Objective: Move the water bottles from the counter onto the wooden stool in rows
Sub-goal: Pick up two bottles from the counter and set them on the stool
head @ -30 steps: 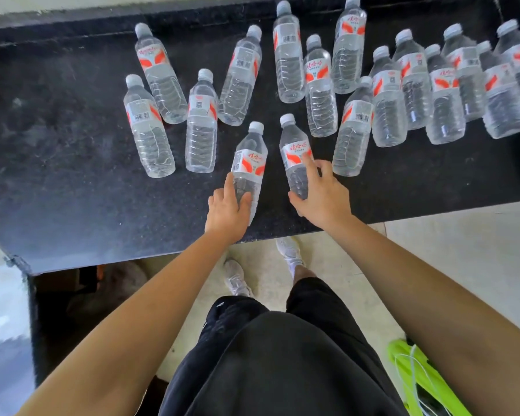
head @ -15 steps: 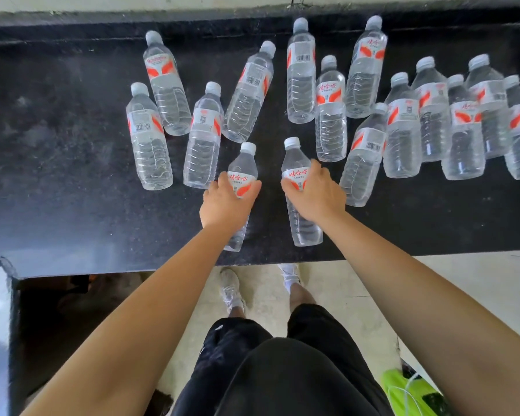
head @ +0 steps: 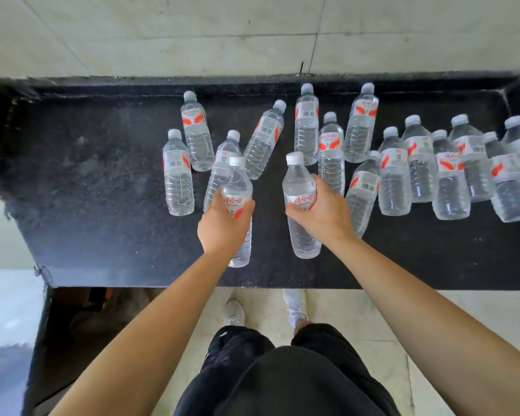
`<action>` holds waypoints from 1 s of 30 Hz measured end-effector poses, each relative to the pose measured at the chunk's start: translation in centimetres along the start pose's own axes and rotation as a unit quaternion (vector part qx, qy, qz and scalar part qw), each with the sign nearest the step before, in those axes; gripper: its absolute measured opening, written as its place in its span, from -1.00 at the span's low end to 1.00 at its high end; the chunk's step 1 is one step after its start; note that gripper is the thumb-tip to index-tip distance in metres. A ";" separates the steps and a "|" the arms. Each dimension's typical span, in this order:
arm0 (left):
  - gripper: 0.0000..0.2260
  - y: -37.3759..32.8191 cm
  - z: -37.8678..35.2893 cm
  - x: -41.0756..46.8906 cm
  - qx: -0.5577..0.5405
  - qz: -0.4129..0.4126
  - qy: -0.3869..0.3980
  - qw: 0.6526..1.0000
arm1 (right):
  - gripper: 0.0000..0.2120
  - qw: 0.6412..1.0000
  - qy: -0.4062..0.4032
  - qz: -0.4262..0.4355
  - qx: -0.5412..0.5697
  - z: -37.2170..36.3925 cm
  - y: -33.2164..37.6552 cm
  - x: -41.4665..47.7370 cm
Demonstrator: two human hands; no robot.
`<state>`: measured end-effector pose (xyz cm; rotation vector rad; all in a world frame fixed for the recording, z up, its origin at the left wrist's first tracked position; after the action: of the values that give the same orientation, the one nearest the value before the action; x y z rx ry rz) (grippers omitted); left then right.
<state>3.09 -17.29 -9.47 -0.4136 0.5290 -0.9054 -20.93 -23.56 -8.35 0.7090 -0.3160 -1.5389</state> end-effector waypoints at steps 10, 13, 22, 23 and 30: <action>-0.70 0.4 25.1 -7.2 -0.177 0.034 -0.332 0.926 | -0.36 0.949 -0.011 0.272 0.161 5.5 23.8 -0.3; -0.70 5.1 31.4 -14.6 -0.179 0.093 -0.437 0.876 | -0.35 0.916 0.044 0.345 0.201 3.0 30.8 -4.3; -0.55 16.6 39.6 -44.7 -0.106 0.238 -0.651 0.713 | -0.34 0.770 0.230 0.545 0.237 -6.2 43.7 -30.6; -0.56 17.3 39.9 -47.0 -0.101 0.241 -0.661 0.703 | -0.33 0.753 0.237 0.566 0.239 -6.6 44.3 -33.3; -0.50 25.5 39.2 -73.4 -0.068 0.304 -0.759 0.571 | -0.28 0.597 0.344 0.680 0.250 -11.6 44.3 -61.3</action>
<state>5.19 61.87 26.64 -0.9017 -0.8826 0.3828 18.71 33.35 23.96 1.0386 -0.5137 0.3846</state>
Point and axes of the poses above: each hand's wrist, its own x-axis towards the middle knuckle, its own z-axis out of the back of the hand, y = z × x, the point moved 10 cm from there along x, towards the middle knuckle, and after that the axes turned 1 degree about -x, right-handed, at the moved point
